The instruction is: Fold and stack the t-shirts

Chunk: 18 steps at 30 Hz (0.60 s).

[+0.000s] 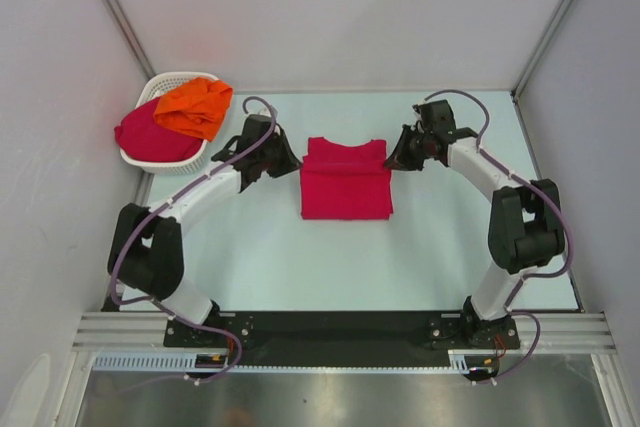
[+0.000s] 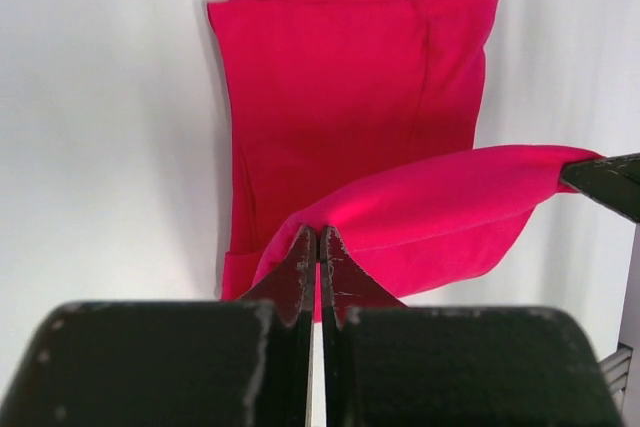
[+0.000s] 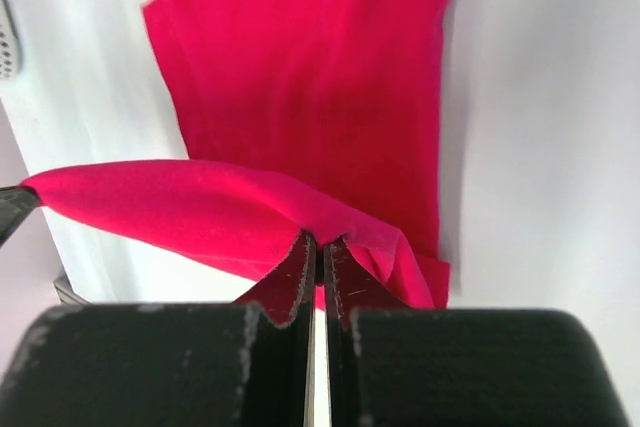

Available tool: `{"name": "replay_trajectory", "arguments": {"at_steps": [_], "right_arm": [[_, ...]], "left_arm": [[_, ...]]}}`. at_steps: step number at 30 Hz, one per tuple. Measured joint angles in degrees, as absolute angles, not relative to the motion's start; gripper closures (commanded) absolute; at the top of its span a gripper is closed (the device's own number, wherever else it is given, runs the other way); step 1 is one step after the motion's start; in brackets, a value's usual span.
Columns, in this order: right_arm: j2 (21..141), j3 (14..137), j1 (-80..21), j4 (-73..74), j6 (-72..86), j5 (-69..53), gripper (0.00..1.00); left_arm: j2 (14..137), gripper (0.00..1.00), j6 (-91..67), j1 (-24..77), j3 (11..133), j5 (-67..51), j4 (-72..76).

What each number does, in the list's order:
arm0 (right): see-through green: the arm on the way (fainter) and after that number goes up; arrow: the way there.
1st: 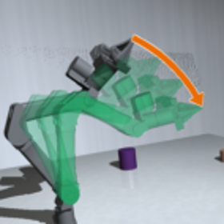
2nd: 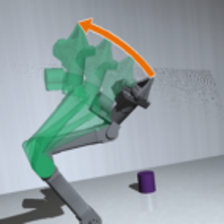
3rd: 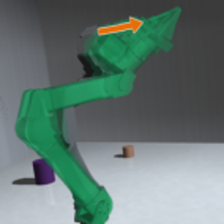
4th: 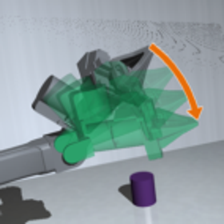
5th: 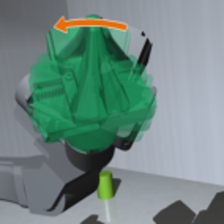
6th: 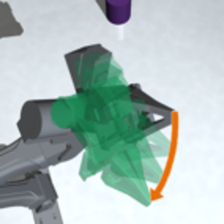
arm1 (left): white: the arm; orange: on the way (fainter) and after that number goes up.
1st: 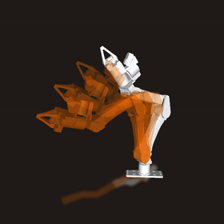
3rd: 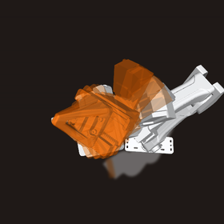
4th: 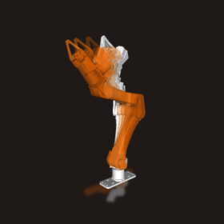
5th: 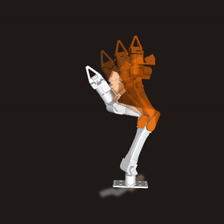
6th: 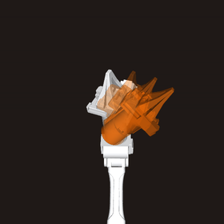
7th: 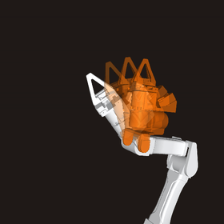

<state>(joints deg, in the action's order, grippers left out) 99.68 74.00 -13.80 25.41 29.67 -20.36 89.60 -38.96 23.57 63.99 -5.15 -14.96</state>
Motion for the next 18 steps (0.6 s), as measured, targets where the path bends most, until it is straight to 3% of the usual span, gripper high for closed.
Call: {"name": "replay_trajectory", "arguments": {"at_steps": [18], "right_arm": [[111.1,86.0,-11.5,26.3,28.4,-21.9,1.0]], "left_arm": [[101.4,1.0,-36.8,20.1,75.3,-8.6,-14.0]]}}
